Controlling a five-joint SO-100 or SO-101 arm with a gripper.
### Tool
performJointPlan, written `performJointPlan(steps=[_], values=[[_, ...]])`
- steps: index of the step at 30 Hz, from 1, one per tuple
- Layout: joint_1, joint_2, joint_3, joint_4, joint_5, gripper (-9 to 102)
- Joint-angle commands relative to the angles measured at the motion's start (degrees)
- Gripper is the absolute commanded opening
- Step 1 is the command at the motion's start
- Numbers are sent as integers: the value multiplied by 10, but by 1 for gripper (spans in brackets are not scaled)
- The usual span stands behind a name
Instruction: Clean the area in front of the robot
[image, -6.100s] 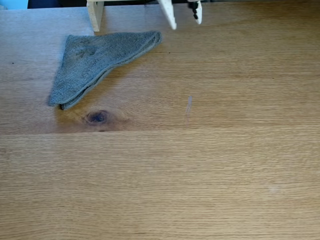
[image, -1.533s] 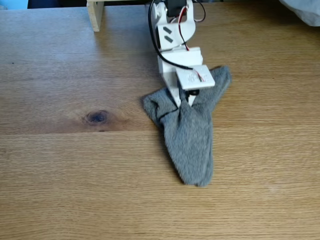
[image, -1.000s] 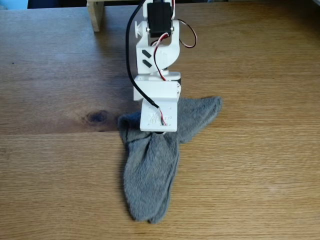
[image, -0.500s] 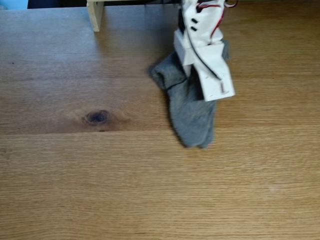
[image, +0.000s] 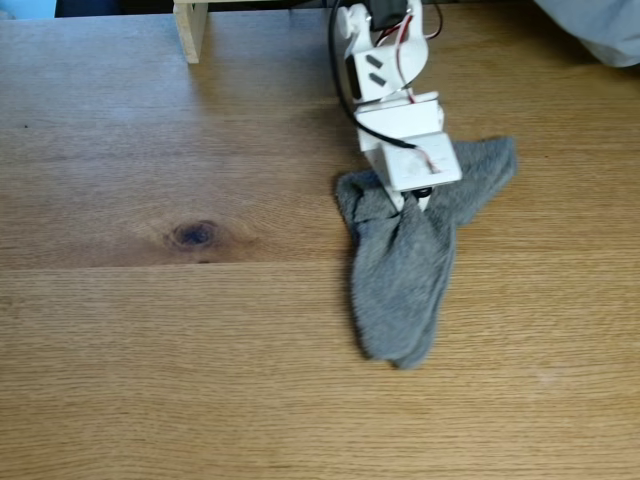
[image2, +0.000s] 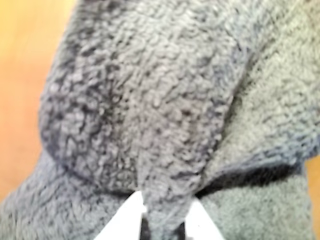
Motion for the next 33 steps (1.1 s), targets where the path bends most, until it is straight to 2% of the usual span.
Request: performJointPlan(steps=[1,5,13,15,18,22,25,29,33], values=[[72,-44,-4,-129,-25,0],[105,-90,-83,-149,-77,0],[179,-189,-408,81,-119,0],[194,-206,-470,161,-134,0],[209,-212,-534,354,-144,0],[200,-164,-535,603,-142,0],[161,-111,-516,758,-134,0],[93,-25,-468,901,-112,0],[23,88,-398,951,-91,0]])
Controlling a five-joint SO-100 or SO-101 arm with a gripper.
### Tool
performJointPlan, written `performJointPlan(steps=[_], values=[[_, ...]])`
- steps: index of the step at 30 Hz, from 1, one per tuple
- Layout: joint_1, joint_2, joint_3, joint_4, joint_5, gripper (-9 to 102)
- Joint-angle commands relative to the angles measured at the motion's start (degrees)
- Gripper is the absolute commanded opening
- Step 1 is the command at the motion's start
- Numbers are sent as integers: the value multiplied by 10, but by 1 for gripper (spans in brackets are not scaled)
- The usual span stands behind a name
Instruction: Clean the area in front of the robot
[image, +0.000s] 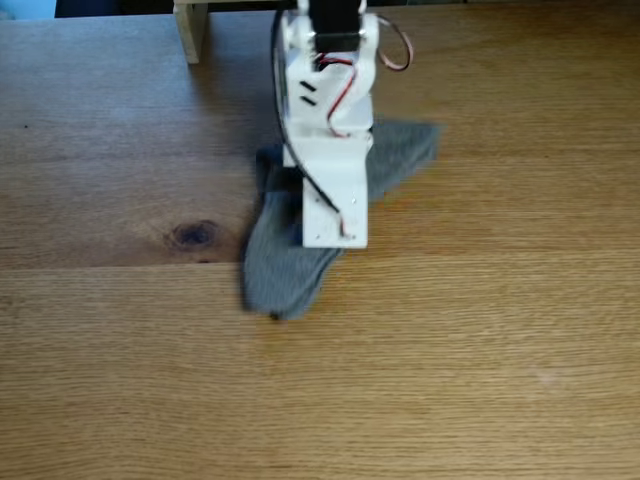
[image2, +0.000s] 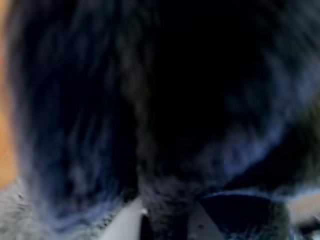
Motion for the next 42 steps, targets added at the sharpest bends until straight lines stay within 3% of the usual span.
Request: performJointPlan(steps=[1,7,11,22,26,28,31,42], values=[[-70,165,56,51,11,0],[-162,293,164,4,32,0],[-163,275,248,-134,56,0],[-58,115,508,-774,8,0],[-27,50,549,-1040,-27,0],[-17,24,537,-1116,-49,0],[3,-6,460,-1099,-60,0],[111,-144,-38,-784,-47,0]])
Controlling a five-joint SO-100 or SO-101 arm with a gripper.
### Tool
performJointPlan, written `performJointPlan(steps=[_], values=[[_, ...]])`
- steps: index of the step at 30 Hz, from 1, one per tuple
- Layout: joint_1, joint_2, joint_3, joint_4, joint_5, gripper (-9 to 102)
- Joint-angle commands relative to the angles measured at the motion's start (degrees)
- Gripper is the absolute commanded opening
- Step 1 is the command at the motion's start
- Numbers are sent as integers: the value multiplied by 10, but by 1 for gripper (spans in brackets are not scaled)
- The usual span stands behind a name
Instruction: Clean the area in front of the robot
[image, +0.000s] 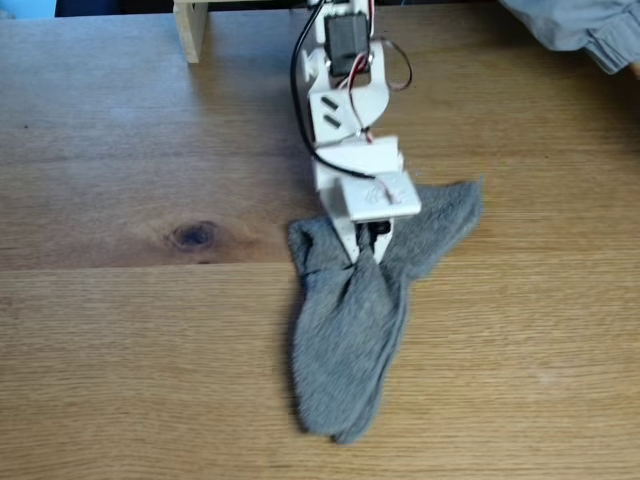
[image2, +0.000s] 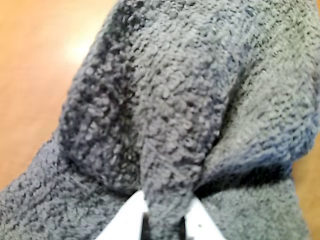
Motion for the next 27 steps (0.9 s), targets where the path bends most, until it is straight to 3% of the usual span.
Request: performJointPlan(steps=[1,5,12,21,27], values=[[92,-30,-213,94,-4,0],[119,-24,-283,304,-2,0],[151,154,-283,658,59,0],[199,390,-283,853,34,0],[281,476,-276,986,2,0]])
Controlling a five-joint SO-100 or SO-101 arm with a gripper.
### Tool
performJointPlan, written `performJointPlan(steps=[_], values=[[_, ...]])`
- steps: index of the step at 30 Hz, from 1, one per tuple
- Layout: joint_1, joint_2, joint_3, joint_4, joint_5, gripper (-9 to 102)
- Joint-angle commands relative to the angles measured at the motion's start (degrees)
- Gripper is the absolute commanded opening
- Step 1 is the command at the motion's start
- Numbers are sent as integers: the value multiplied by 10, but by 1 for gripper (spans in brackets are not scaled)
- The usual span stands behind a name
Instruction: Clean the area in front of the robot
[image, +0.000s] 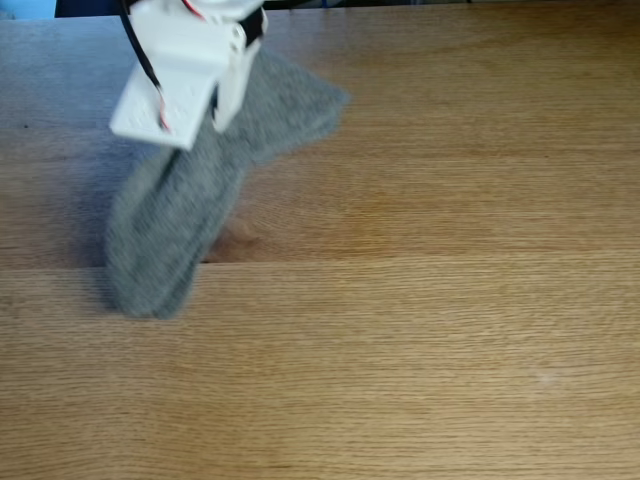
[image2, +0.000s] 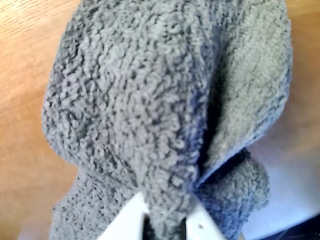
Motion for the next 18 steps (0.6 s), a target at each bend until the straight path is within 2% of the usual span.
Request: performJointPlan(steps=[1,3,6,18], values=[[98,131,-8,51,-22,0],[137,140,31,40,-33,0],[188,153,131,-25,-54,0],[287,217,644,-468,-184,0]])
